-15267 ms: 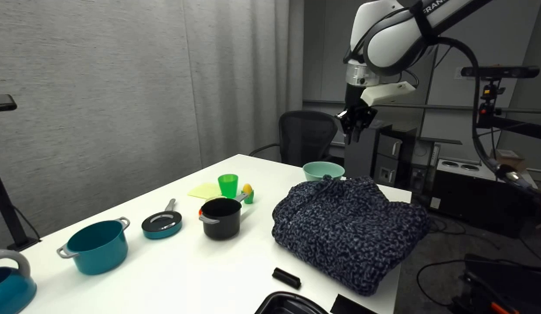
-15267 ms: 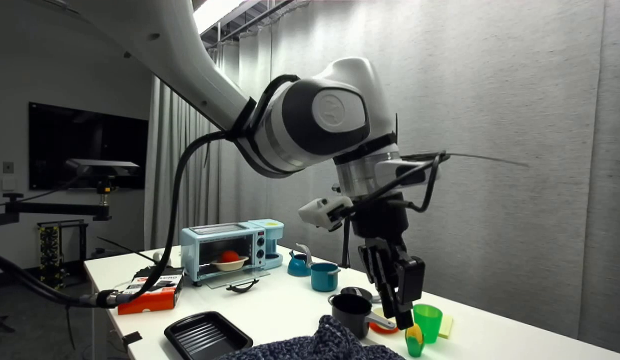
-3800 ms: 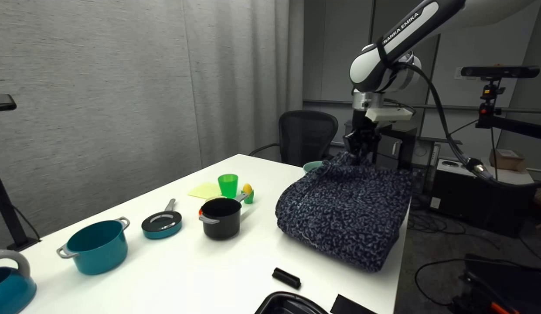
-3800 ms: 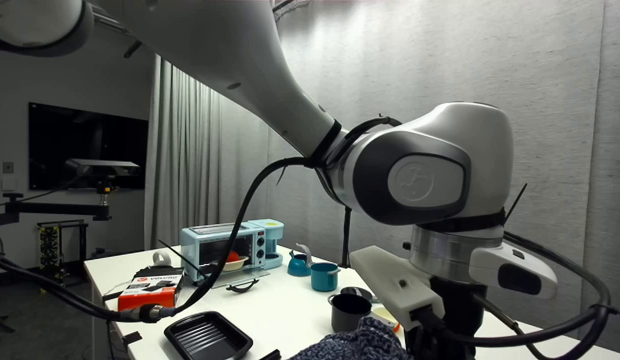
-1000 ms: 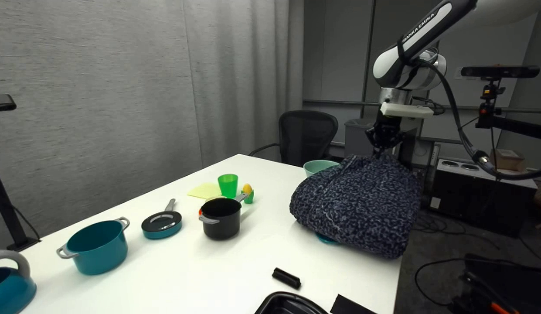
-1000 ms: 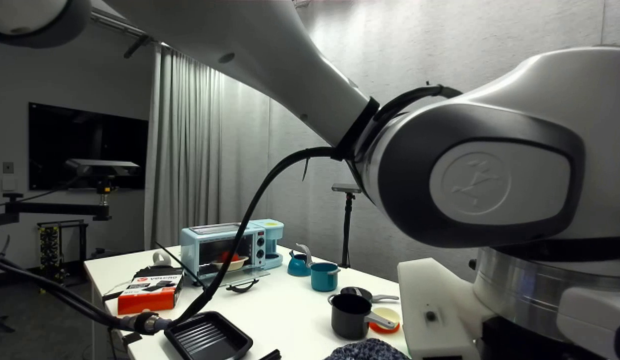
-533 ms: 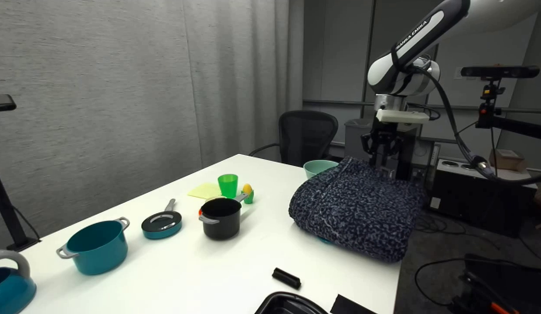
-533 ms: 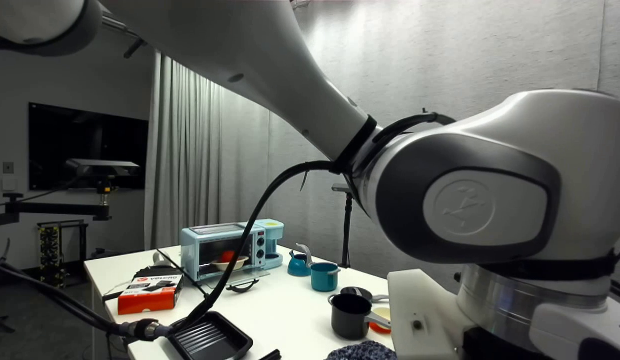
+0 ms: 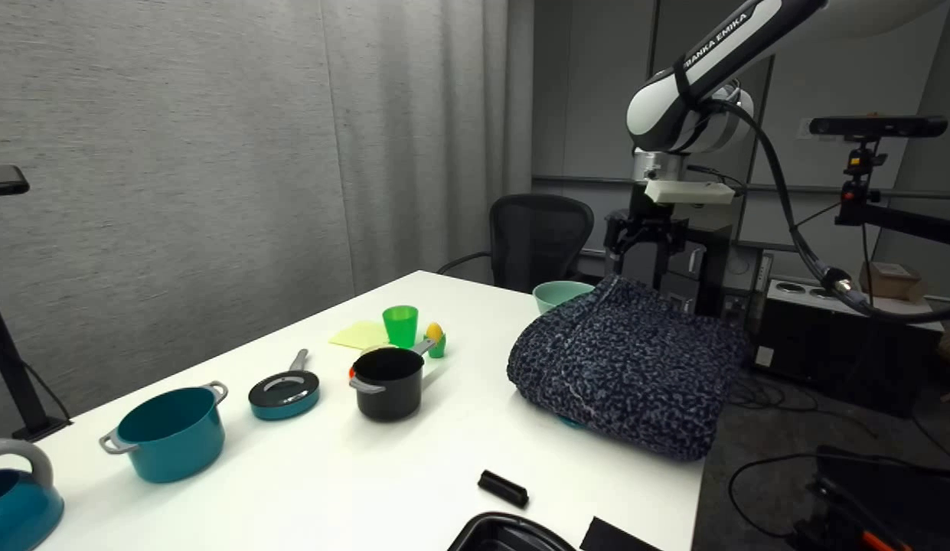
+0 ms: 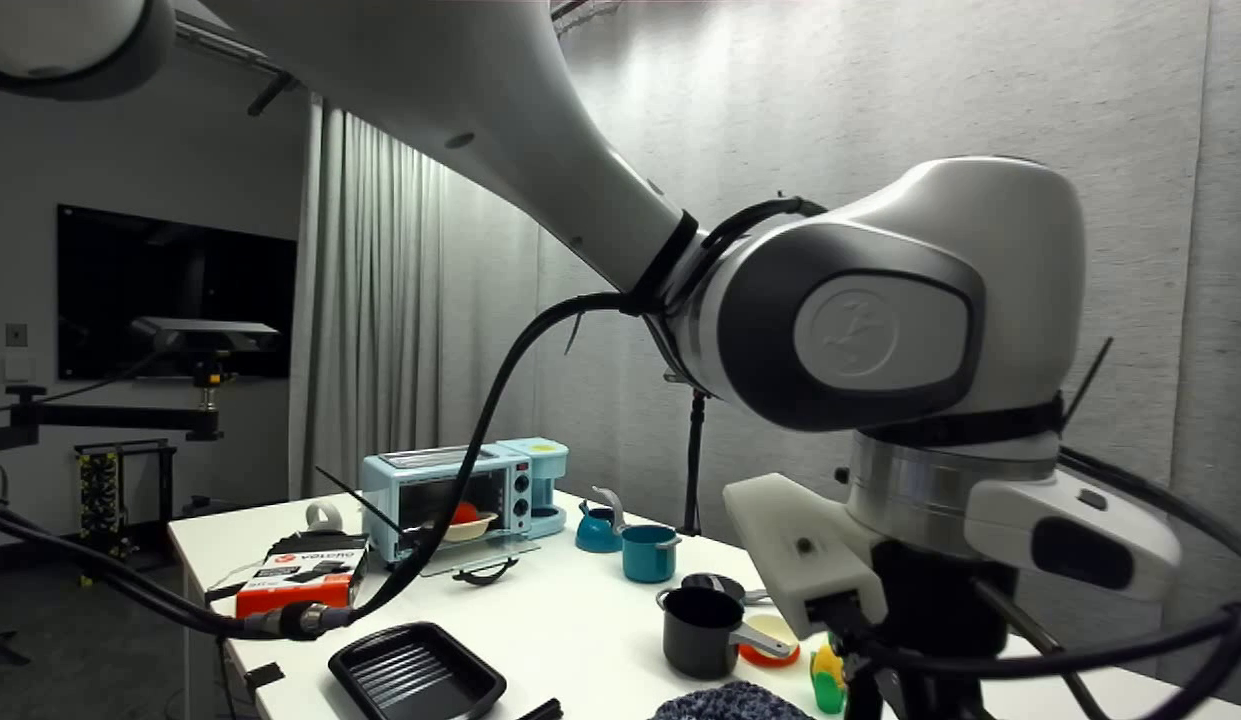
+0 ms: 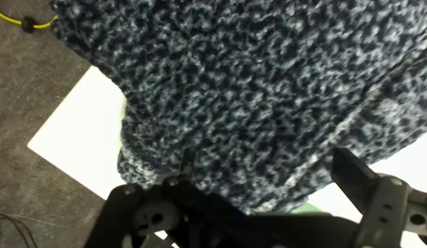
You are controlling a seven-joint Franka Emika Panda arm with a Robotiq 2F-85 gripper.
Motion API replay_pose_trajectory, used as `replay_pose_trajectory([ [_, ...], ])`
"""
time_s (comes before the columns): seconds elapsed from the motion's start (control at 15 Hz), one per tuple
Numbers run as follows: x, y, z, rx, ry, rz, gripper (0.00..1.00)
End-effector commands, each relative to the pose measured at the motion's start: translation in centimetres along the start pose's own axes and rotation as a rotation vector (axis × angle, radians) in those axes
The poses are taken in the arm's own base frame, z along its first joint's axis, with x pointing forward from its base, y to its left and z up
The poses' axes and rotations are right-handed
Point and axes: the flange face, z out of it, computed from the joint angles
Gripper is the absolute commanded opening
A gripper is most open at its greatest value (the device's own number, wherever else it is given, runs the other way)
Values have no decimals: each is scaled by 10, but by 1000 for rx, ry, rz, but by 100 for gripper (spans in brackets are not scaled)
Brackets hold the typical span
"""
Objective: Move the cloth
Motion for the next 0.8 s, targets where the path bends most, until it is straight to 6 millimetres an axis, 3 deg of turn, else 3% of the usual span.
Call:
replay_pose_trajectory([
  [0.0,-32,-49,-20,11,-14,-200,100],
  [0.47,-126,-173,-59,-74,12,-579,100],
  [0.53,-101,-163,-47,-46,9,-489,100],
  [0.73,-126,-185,-55,-57,17,-559,100],
])
